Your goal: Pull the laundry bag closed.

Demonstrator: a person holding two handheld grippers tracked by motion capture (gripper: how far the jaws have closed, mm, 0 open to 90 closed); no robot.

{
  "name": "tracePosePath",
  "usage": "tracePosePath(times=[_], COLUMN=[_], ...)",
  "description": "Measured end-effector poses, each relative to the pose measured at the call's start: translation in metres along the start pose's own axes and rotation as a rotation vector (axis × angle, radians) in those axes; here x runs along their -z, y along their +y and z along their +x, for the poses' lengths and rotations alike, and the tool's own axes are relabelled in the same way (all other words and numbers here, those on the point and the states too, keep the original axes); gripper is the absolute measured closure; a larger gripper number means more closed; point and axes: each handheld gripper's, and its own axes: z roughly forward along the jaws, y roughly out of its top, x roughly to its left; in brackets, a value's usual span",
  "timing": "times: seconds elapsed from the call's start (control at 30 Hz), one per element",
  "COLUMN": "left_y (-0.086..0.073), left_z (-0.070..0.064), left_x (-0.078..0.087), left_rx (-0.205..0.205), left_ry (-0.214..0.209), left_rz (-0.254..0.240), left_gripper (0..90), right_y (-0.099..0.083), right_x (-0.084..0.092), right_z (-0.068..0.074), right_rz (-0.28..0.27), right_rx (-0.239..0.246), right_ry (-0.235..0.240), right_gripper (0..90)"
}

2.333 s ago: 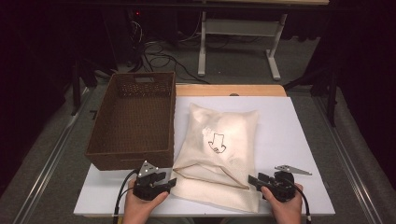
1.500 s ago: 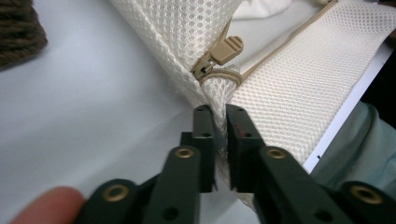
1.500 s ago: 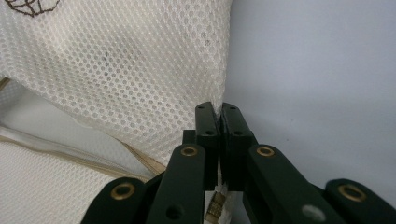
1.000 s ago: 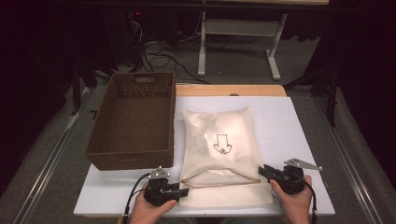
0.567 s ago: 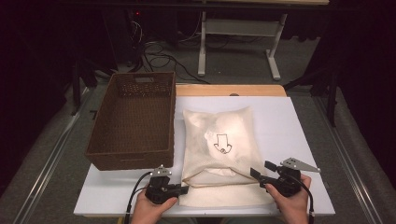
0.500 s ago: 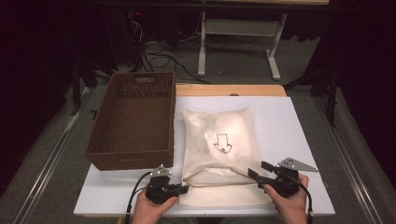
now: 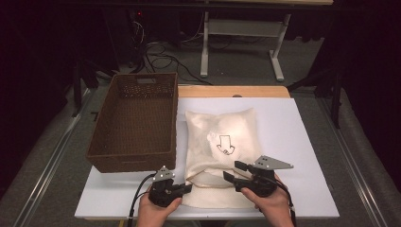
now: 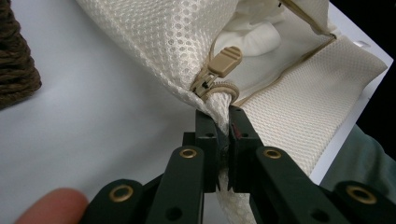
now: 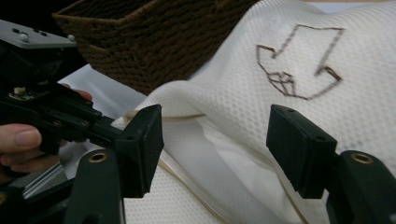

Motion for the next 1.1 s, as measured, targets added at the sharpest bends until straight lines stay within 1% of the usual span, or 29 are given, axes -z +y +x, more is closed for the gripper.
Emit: tracePosePath(times=[0.1, 0.13, 0.17, 0.23, 0.3, 0.37, 0.43, 0.47, 0.5, 0.53, 0.57, 0.6, 0.63, 0.7, 0.77, 0.8, 0.87, 0.9, 0.93, 1.03, 1.07, 1.1], left_y=[0.001, 0.001, 0.002, 0.003, 0.003, 0.004, 0.004, 0.004, 0.004, 0.004, 0.004, 0.004, 0.004, 0.004, 0.004, 0.004, 0.004, 0.005, 0.005, 0.006, 0.005, 0.005], left_z=[-0.001, -0.002, -0.002, -0.003, -0.003, -0.004, -0.005, -0.005, -0.005, -0.006, -0.006, -0.007, -0.007, -0.007, -0.008, -0.008, -0.009, -0.009, -0.01, -0.01, -0.01, -0.011], left_x=[0.0, 0.0, 0.0, -0.001, -0.002, -0.002, -0.002, -0.003, -0.003, -0.003, -0.003, -0.003, -0.003, -0.003, -0.004, -0.004, -0.004, -0.003, -0.003, -0.003, -0.003, -0.003], left_rx=[-0.005, -0.008, -0.01, -0.013, -0.014, -0.016, -0.019, -0.019, -0.02, -0.021, -0.023, -0.023, -0.024, -0.027, -0.026, -0.027, -0.036, -0.045, -0.047, -0.057, -0.059, -0.067], left_ry=[0.004, 0.006, 0.007, 0.005, 0.005, 0.006, 0.008, 0.009, 0.01, 0.012, 0.011, 0.012, 0.013, 0.013, 0.013, 0.014, 0.016, 0.016, 0.017, 0.019, 0.023, 0.028], left_rz=[-0.006, -0.01, -0.011, -0.013, -0.015, -0.018, -0.024, -0.024, -0.025, -0.028, -0.03, -0.033, -0.035, -0.036, -0.043, -0.045, -0.046, -0.047, -0.052, -0.051, -0.052, -0.05], left_gripper=[84.9, 84.9, 85.0, 85.0, 85.0, 85.0, 85.0, 85.0, 85.1, 85.0, 85.0, 85.1, 85.1, 85.1, 85.1, 85.1, 85.2, 85.2, 85.2, 85.3, 85.3, 85.3], right_y=[0.006, 0.007, 0.01, 0.012, 0.013, 0.012, 0.011, 0.01, 0.01, 0.01, 0.01, 0.01, 0.01, 0.01, 0.009, 0.009, 0.009, 0.008, 0.008, 0.006, 0.006, 0.006], right_x=[-0.011, -0.015, -0.019, -0.025, -0.032, -0.037, -0.041, -0.045, -0.045, -0.046, -0.047, -0.049, -0.05, -0.053, -0.055, -0.056, -0.058, -0.06, -0.061, -0.065, -0.066, -0.067], right_z=[0.009, 0.012, 0.016, 0.02, 0.025, 0.028, 0.03, 0.031, 0.031, 0.032, 0.032, 0.033, 0.034, 0.036, 0.037, 0.037, 0.036, 0.036, 0.035, 0.033, 0.033, 0.032], right_rz=[0.001, 0.004, 0.006, 0.006, 0.003, 0.011, 0.041, 0.064, 0.069, 0.065, 0.068, 0.074, 0.08, 0.095, 0.099, 0.1, 0.093, 0.092, 0.09, 0.086, 0.084, 0.088], right_rx=[0.008, 0.009, -0.004, -0.007, 0.023, 0.027, 0.02, 0.006, 0.006, -0.008, -0.038, -0.051, -0.064, -0.055, -0.092, -0.114, -0.132, -0.135, -0.15, -0.194, -0.199, -0.221], right_ry=[0.034, 0.059, 0.094, 0.12, 0.111, 0.124, 0.118, 0.115, 0.114, 0.114, 0.143, 0.163, 0.173, 0.157, 0.15, 0.148, 0.136, 0.124, 0.122, 0.147, 0.153, 0.168], right_gripper=[39.0, 39.3, 39.3, 39.9, 42.7, 45.4, 47.0, 48.1, 50.4, 54.7, 60.2, 63.6, 67.4, 74.9, 81.1, 82.4, 85.3, 85.8, 85.8, 83.7, 82.3, 79.2])
